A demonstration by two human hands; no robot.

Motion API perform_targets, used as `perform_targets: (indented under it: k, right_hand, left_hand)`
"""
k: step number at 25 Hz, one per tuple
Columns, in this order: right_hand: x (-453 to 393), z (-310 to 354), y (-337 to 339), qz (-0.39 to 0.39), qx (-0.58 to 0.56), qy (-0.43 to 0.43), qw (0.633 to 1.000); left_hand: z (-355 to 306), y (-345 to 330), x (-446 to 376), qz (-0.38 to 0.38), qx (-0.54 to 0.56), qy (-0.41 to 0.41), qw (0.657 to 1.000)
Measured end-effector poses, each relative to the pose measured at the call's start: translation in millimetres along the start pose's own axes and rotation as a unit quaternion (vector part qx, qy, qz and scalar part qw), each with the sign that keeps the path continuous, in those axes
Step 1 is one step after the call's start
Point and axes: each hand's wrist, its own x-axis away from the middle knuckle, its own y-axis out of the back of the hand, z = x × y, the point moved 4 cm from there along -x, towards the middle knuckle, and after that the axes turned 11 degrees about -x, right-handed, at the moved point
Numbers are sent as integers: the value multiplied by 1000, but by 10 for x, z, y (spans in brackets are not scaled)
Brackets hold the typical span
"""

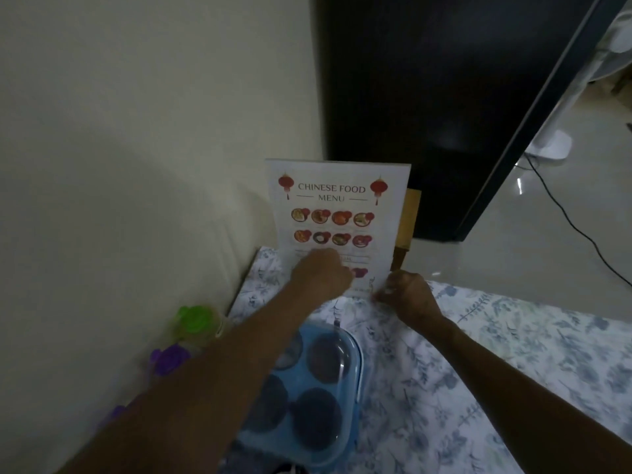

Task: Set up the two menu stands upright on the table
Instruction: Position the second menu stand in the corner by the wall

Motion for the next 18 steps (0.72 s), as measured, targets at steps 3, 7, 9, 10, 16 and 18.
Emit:
perform_targets:
  k: [3,7,9,10,16,18]
  right_hand:
    - [-35,63,-83,2,-9,-3,1000]
    - [-95,185,-264,15,-17,9,1000]
    - [-141,216,-360,22,-25,0,999]
    - [-172,219,-404,22,-25,-3,999]
    - [-348,417,-644,30,13,16,999]
    - [-393,488,-730,24,7,15,1000]
  left_hand:
    - [612,293,7,-22,-41,41,998]
    - [1306,450,-14,-39,-43,147,987]
    - [1507,483,-73,-28,48,165,985]
    - [1574,492,-114,-22,109,168,980]
    - [1814,515,-387,-62,161,170,970]
    - [1870,483,-457,-79,168,166,968]
